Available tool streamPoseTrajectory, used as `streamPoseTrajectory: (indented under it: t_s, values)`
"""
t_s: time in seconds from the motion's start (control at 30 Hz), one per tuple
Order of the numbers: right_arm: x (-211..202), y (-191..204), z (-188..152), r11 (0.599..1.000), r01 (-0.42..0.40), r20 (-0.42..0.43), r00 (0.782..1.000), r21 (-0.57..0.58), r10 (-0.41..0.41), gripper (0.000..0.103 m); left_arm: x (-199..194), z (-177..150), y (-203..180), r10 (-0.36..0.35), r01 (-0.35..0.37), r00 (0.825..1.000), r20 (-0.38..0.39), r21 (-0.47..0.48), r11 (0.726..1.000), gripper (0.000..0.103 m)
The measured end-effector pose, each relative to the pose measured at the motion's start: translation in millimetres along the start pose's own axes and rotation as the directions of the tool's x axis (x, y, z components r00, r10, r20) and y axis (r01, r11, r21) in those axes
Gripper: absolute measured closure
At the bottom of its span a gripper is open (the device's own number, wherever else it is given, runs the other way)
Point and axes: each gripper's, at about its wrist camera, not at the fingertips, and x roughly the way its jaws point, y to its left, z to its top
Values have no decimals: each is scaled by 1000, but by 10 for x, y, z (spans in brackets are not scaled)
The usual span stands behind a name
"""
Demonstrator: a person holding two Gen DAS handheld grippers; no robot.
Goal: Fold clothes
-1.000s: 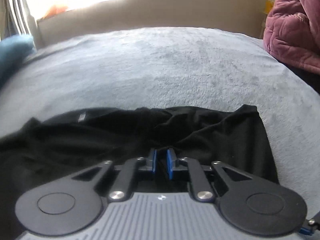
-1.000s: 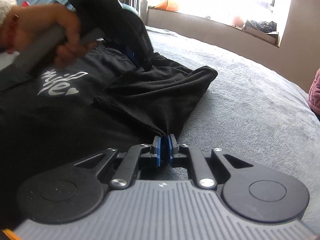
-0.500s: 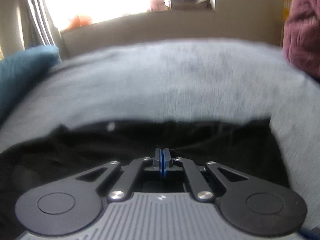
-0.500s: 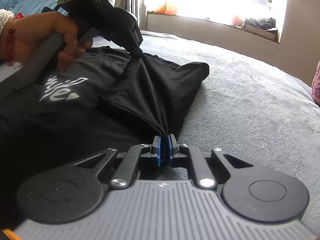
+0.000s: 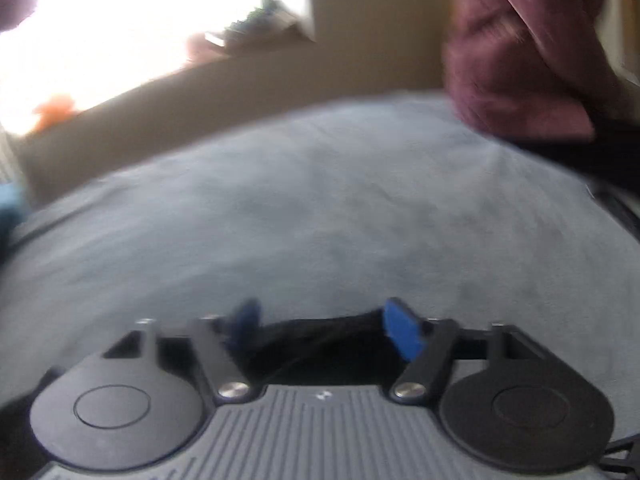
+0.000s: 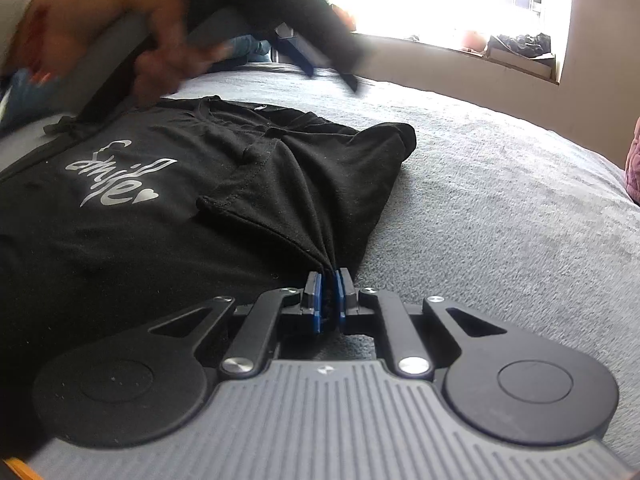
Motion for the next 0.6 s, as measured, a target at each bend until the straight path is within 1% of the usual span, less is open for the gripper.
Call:
streamPoseTrajectory:
  t_s: [0.03, 0.07, 0.1, 0.13, 0.17, 0.2, 0.23, 0.27, 0.3, 0.33, 0.37, 0.4, 0.43, 0.5, 0.57, 0.6]
  values:
    - [0, -4, -3, 1000, -2, 1, 1000, 3, 2, 96, 111, 59, -63, 2, 0, 999, -42, 38, 999, 29]
    - [-1, -6, -6, 1000, -3, 2, 1000, 5, 3, 96, 223, 115, -126, 7, -1, 996, -84, 77, 997, 37]
    - [-3, -8, -9, 1000, -4, 3, 1000, 7, 4, 96, 313, 144, -157, 17, -7, 993, -116, 86, 996, 51]
    - [-5, -10, -12, 1000, -5, 4, 1000, 9, 5, 96, 401, 170, -186, 26, -13, 989, -147, 93, 996, 61]
    - [-7, -13, -15, 1000, -6, 5, 1000, 11, 6, 96, 452, 182, -149, 3, 5, 986, -168, 50, 999, 84]
    - [-10, -18, -16, 1000, -8, 6, 1000, 14, 8, 96, 501, 194, -109, -23, 24, 982, -188, 3, 1000, 97]
    - [-12, -25, -17, 1000, -11, 6, 1000, 18, 11, 96, 533, 204, -41, -54, 42, 978, -200, -65, 997, 97]
    - [-13, -32, -15, 1000, -13, 7, 1000, 21, 13, 96, 555, 192, 56, -84, 56, 977, -197, -144, 988, 98]
    - [-13, -39, -15, 1000, -16, 8, 1000, 25, 15, 96, 577, 178, 155, -112, 69, 975, -190, -222, 973, 98]
    - [-12, -46, -15, 999, -18, 8, 1000, 28, 18, 96, 598, 164, 254, -141, 82, 973, -181, -299, 951, 98]
    - [-13, -48, -15, 999, -20, 8, 1000, 31, 19, 96, 620, 146, 364, -177, 98, 969, -171, -393, 914, 98]
    - [-11, -48, -15, 999, -20, 8, 1000, 31, 20, 96, 670, 113, 461, -208, 108, 965, -161, -477, 872, 98]
    - [-9, -46, -14, 999, -20, 8, 1000, 30, 20, 96, 721, 78, 557, -237, 117, 960, -148, -557, 822, 98]
    - [-7, -46, -13, 999, -19, 7, 1000, 28, 19, 96, 810, 8, 636, -266, 126, 955, -128, -638, 760, 98]
    - [-6, -50, -15, 999, -20, 7, 1000, 29, 20, 96, 799, -23, 718, -257, 139, 964, -74, -684, 716, 98]
    - [-5, -52, -16, 999, -21, 7, 1000, 30, 21, 96, 780, -31, 765, -246, 147, 968, -41, -702, 696, 91]
